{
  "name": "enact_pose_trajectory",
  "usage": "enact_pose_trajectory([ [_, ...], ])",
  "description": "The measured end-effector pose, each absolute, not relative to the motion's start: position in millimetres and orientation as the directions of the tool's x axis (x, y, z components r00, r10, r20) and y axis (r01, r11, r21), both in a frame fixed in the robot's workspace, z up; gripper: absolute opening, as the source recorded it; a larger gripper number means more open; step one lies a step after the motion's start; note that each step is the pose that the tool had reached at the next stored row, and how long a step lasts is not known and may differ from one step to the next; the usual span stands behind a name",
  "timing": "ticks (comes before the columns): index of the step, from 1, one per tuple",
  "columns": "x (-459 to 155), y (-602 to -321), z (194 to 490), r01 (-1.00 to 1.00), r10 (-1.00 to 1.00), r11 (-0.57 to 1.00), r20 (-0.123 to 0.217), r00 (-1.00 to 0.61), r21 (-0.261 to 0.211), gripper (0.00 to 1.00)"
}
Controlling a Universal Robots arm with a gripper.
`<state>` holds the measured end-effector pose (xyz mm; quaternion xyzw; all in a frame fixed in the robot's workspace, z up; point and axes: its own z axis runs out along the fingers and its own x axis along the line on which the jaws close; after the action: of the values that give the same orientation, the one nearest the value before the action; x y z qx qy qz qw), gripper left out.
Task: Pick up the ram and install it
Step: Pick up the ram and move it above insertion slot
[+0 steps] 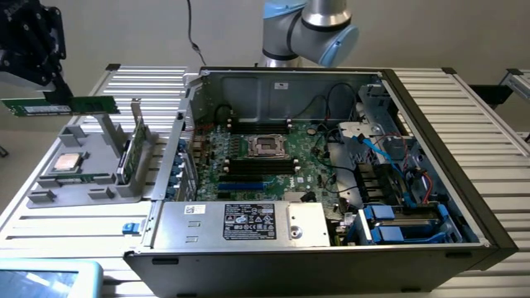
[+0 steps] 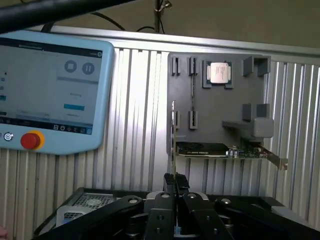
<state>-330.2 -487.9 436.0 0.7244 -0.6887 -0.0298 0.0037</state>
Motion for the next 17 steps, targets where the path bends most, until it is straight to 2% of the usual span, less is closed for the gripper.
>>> enact_pose_trajectory([
  [17, -253.8, -502.1, 436.0, -0.998, -0.995, -0.053, -0.081, 0.05, 0.044, 0.11],
])
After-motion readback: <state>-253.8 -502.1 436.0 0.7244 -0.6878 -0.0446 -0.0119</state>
